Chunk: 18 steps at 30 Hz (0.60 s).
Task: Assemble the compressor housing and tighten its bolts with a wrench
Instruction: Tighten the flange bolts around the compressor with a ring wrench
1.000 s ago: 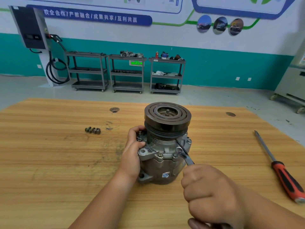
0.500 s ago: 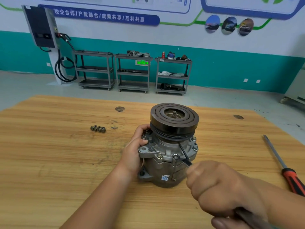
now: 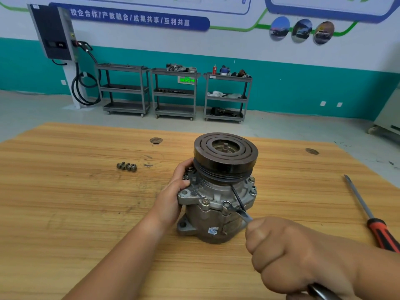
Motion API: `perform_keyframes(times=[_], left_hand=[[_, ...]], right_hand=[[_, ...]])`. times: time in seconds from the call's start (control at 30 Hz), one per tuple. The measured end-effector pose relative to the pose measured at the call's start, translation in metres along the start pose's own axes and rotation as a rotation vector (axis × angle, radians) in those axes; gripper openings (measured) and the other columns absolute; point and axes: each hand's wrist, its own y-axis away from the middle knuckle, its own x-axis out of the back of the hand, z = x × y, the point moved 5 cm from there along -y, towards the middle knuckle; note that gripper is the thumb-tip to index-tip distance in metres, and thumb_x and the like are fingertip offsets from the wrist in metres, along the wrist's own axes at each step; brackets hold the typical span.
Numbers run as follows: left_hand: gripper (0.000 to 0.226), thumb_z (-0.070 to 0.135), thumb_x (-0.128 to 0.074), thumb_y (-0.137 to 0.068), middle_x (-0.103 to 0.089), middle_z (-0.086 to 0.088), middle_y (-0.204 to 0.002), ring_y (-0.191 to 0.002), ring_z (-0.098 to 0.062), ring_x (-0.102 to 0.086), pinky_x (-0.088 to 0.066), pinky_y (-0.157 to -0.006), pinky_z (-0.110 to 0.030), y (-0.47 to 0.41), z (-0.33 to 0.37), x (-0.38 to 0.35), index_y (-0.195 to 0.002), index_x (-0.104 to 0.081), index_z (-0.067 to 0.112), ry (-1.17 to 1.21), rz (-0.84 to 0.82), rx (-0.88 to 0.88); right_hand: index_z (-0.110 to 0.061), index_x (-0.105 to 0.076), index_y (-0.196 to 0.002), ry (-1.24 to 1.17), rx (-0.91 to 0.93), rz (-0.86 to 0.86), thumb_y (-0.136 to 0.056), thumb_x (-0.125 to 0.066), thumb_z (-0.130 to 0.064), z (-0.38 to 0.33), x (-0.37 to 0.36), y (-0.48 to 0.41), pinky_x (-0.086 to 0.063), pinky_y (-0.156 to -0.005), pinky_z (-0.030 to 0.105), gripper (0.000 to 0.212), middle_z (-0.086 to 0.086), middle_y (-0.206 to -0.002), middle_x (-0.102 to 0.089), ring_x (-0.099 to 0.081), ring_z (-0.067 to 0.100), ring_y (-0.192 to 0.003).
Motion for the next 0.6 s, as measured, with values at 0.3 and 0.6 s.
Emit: perform_keyframes(times=[0.3,0.6], left_hand=[[0.068,0.044,-0.072,-0.063,-0.053,0.004,-0.135,-0.121,-0.017,-0.056,-0.048,-0.094,-0.035,0.011,-0.004,0.001,-0.124,-0.046,0.058,-0.178,-0.005,-0.050],[0.058,0.042,-0.069,-0.066,-0.060,0.020,-0.121,-0.112,-0.008,-0.060,-0.050,-0.083,-0.019,0.013,-0.001,-0.001,-0.117,-0.050,0.059,-0.212,0.023,-0.052]], right_hand=[[-0.022,-0.024,-0.074,0.166,0.110,0.218,-0.102,-0.018,-0.018,-0.001,-0.016,0.003,-0.022,-0.066,0.022,0.029,-0.003,-0.070,-0.018,-0.016,0.016,-0.063],[-0.027,-0.016,-0.081,0.259,0.128,0.577,-0.103,-0.017,-0.028,-0.001,-0.027,-0.003,-0.018,-0.062,0.023,0.021,-0.005,-0.076,-0.013,-0.014,0.014,-0.062]])
